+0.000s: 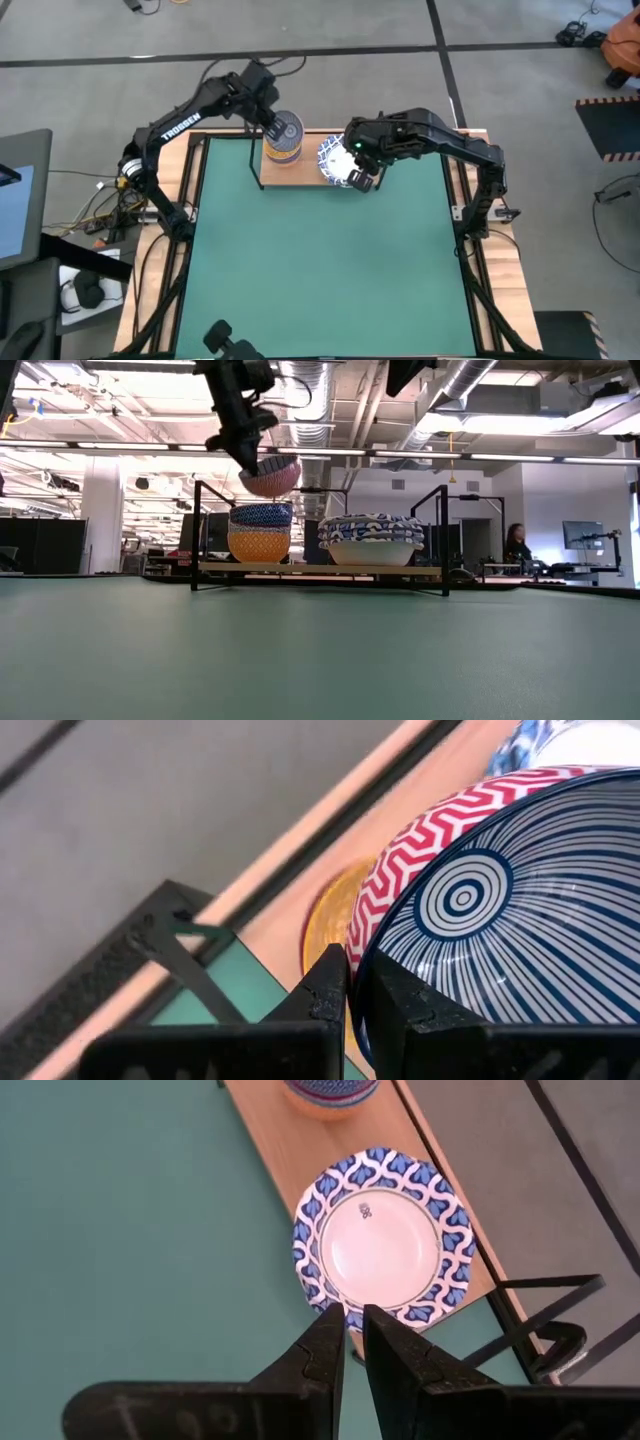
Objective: Place and stack bowls onto a shelf
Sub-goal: Stack the blue striped bowl on top of the yellow bowl on the shelf
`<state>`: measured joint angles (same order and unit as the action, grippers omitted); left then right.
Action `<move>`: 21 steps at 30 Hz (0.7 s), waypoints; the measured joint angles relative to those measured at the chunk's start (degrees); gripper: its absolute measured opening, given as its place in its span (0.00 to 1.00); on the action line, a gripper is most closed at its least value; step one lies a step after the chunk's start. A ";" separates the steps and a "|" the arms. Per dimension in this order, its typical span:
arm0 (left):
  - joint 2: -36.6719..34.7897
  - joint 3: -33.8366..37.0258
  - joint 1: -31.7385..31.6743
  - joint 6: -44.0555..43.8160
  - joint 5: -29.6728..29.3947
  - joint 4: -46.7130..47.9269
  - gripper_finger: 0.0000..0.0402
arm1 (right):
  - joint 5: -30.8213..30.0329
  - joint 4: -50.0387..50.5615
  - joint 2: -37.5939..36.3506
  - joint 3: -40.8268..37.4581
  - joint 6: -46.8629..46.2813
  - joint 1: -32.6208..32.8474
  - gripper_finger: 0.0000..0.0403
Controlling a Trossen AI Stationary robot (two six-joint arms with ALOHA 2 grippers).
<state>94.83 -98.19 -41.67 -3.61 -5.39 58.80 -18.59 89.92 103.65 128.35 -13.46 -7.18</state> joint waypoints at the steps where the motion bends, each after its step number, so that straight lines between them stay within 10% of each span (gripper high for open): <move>1: 0.00 1.08 0.02 -0.59 0.03 -0.27 0.01 | 0.00 -0.03 -0.45 0.00 -0.28 0.00 0.16; 21: -0.07 8.45 -2.93 -7.60 1.08 -3.96 0.20 | -1.07 0.12 -2.42 0.04 -6.51 2.59 0.16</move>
<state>94.76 -89.73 -44.60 -11.21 -4.31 54.84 -19.66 90.04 101.23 128.40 -19.97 -4.59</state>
